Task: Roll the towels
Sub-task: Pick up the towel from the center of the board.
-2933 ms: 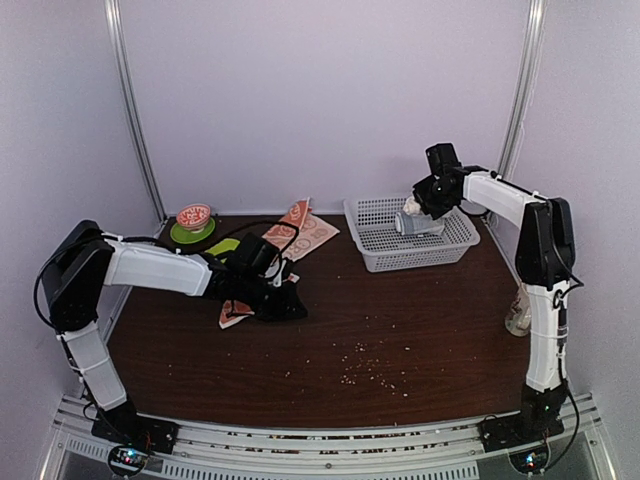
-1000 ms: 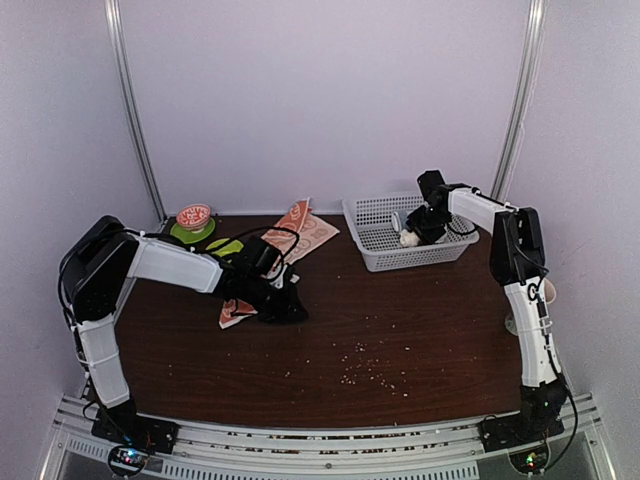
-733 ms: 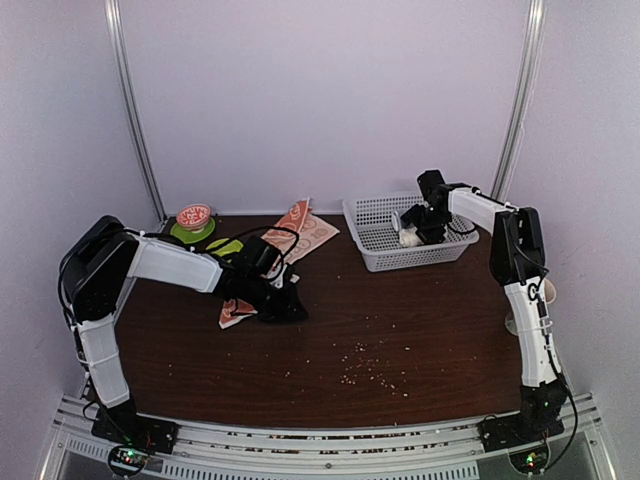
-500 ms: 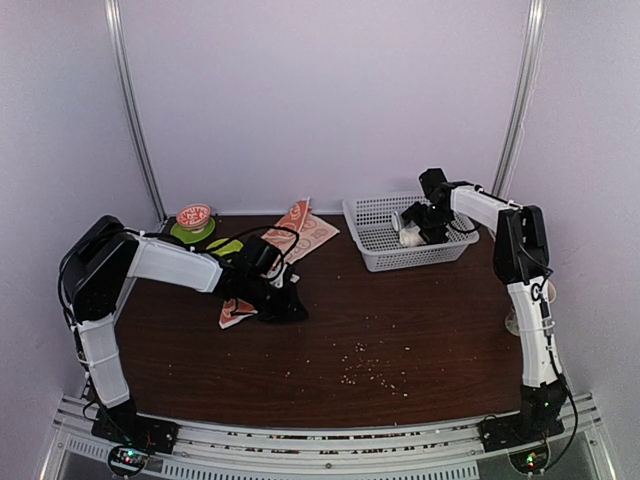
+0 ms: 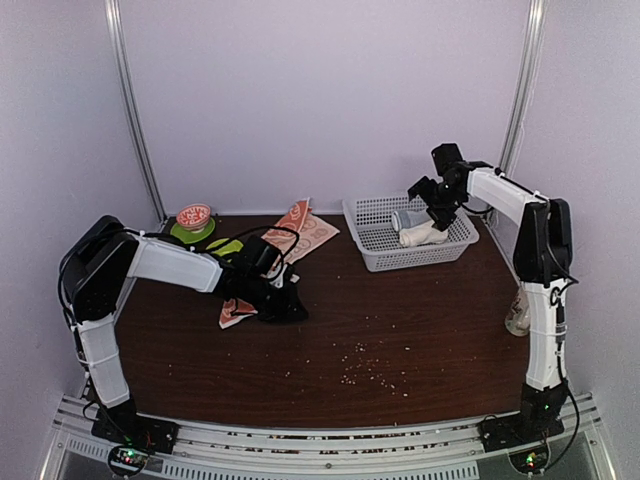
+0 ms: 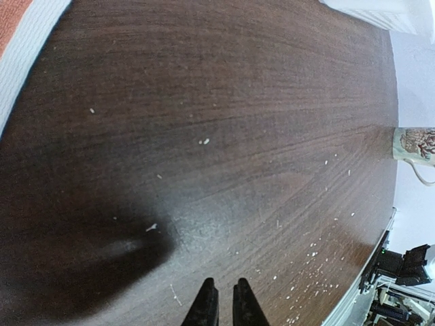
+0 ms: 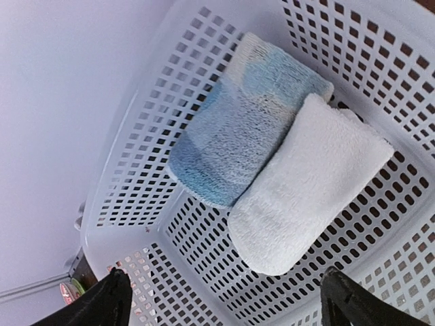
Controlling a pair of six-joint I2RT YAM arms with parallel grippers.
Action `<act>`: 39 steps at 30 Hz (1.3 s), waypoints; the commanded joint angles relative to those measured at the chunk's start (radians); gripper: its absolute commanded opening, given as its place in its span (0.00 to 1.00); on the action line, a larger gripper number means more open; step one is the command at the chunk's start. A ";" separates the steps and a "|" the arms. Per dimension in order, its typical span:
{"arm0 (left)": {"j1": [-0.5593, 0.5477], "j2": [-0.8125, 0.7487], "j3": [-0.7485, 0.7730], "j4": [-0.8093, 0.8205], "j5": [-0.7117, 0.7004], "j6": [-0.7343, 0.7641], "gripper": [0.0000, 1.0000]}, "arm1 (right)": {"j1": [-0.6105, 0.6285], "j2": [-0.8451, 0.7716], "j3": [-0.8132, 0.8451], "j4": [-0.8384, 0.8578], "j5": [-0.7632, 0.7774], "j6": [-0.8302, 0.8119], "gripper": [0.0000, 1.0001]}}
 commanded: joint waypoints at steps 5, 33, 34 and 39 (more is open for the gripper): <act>0.008 -0.108 0.051 -0.080 -0.093 0.090 0.11 | 0.057 -0.249 -0.124 0.110 0.056 -0.305 0.92; 0.104 -0.113 0.171 -0.472 -0.516 0.326 0.62 | 0.557 -1.032 -1.173 0.416 0.232 -0.465 0.83; 0.096 -0.075 0.221 -0.494 -0.519 0.349 0.62 | 0.557 -1.042 -1.174 0.411 0.241 -0.467 0.83; 0.059 0.106 0.452 -0.561 -0.553 0.413 0.61 | 0.557 -1.098 -1.179 0.375 0.289 -0.481 0.83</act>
